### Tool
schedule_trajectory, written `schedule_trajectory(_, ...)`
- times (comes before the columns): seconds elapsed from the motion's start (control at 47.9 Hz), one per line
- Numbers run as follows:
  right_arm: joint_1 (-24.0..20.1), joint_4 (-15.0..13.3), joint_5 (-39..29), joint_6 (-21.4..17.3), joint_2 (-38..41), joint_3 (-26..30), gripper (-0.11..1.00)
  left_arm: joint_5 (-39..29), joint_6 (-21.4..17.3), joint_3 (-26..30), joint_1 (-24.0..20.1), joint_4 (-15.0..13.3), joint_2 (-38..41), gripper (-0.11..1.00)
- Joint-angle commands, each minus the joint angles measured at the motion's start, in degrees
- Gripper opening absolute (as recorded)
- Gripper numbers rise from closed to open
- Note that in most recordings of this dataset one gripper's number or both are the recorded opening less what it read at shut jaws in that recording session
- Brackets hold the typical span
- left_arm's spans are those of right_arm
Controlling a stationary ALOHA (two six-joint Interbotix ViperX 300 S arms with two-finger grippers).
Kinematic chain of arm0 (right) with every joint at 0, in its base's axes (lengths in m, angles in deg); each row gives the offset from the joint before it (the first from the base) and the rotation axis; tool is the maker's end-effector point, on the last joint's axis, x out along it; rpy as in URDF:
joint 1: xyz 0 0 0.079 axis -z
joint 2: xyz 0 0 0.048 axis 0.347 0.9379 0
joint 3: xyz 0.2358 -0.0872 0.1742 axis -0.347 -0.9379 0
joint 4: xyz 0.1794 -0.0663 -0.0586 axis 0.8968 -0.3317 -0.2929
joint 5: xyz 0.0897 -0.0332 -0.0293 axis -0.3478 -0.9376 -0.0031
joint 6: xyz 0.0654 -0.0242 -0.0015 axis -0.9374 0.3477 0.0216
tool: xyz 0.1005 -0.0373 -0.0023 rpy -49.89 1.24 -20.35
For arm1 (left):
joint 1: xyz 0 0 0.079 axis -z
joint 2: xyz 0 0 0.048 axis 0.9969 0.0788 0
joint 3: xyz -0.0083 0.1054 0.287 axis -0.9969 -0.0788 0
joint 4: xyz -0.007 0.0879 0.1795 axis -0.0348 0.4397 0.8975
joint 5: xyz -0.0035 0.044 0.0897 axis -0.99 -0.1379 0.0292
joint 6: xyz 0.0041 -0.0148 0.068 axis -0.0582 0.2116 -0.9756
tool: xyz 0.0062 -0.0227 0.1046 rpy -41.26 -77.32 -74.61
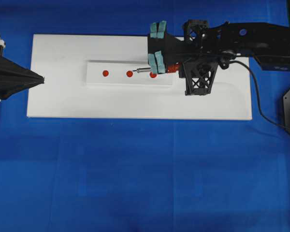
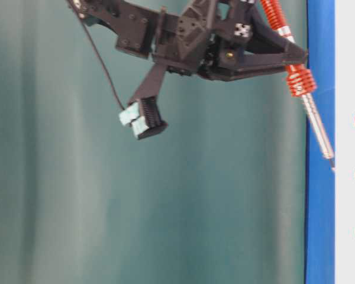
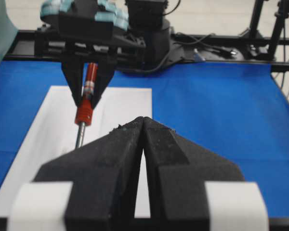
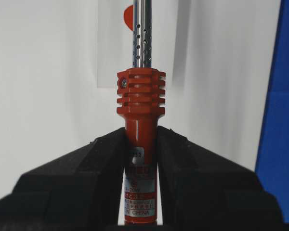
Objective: Touch the tip of the soldering iron to the mark.
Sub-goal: 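Lower the iron tip onto the middle red dot, then hold the iron tip against the middle red dot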
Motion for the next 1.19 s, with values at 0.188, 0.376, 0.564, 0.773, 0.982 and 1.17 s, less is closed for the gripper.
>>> schedule_trajectory(0.188,0.44,-0.09,3.43,0.09,1.76,-0.18,0.06,0.62,0.0,0.62,-0.09,0.09,0.26,0.0)
schedule_trajectory(0.376,0.44,-0.09,3.96,0.18,3.34,-0.18,0.06,0.62,0.0,0.62,-0.09,0.09,0.26,0.0)
schedule_trajectory(0.564,0.44,-0.09,3.96,0.18,3.69,-0.18,0.06,0.62,0.0,0.62,-0.09,0.09,0.26,0.0)
schedule_trajectory(0.773,0.44,-0.09,3.78,0.18,3.69,-0.18,0.06,0.62,0.0,0.62,-0.09,0.09,0.26,0.0)
schedule_trajectory(0.982,0.44,-0.09,3.78,0.18,3.78,-0.18,0.06,0.62,0.0,0.62,-0.09,0.09,0.35,0.0)
schedule_trajectory(1.17,0.44,-0.09,3.78,0.18,3.69,-0.18,0.06,0.62,0.0,0.62,-0.09,0.09,0.35,0.0)
